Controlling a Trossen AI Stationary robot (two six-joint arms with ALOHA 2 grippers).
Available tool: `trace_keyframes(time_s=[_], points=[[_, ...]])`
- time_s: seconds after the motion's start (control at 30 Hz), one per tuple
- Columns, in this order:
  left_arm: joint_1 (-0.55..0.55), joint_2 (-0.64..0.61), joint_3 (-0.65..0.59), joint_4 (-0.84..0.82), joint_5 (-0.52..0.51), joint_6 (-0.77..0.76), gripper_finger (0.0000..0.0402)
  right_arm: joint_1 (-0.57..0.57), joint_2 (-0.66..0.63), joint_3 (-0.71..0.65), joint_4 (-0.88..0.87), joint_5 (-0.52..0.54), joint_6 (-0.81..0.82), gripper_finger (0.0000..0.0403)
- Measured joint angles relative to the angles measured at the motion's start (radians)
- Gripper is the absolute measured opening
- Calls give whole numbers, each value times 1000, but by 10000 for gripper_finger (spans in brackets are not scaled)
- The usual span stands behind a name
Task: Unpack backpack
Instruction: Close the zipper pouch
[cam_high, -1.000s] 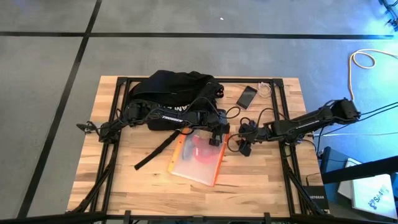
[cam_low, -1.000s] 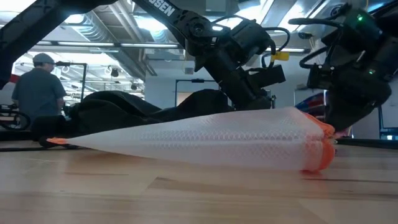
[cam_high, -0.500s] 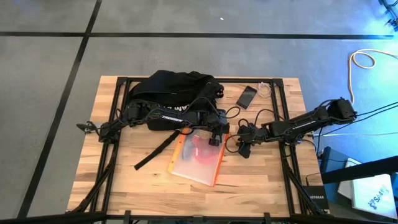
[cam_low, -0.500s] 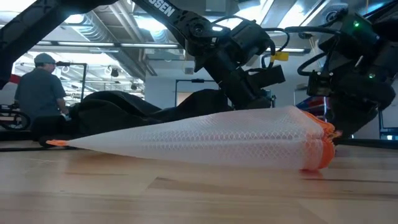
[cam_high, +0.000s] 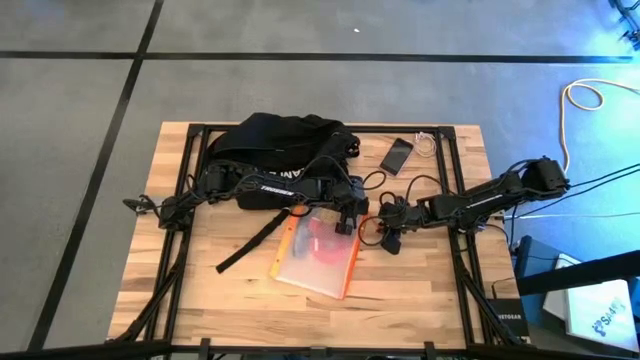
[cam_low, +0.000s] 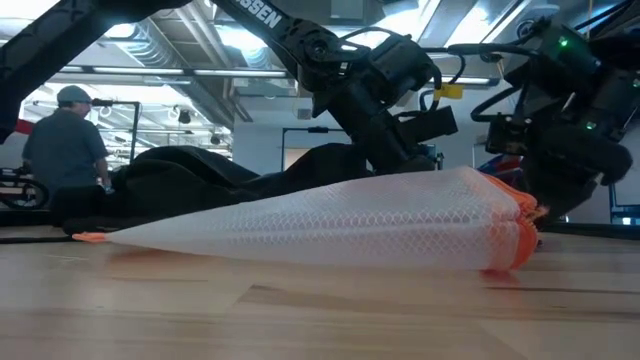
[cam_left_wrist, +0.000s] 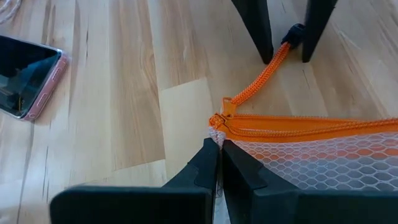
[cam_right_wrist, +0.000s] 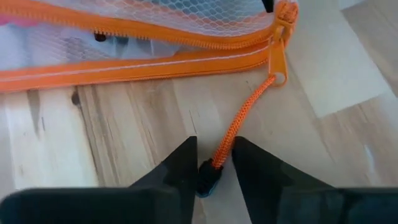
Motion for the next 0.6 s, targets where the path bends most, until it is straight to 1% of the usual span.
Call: trace_keyframes(time_s=[0.3, 0.37, 0.47, 0.6], points=[[0, 0, 0, 0, 0, -4, 0, 0, 1, -2, -14, -8, -50, 7], [0, 0, 0, 1, 0, -2, 0, 0, 1, -2, -14, -10, -37, 3], [0, 0, 0, 2, -13, -4, 0, 2, 1, 1, -17, -15, 29, 1], [6, 0, 0, 2, -28, -7, 0, 58, 8, 35, -58, -2, 81, 0]])
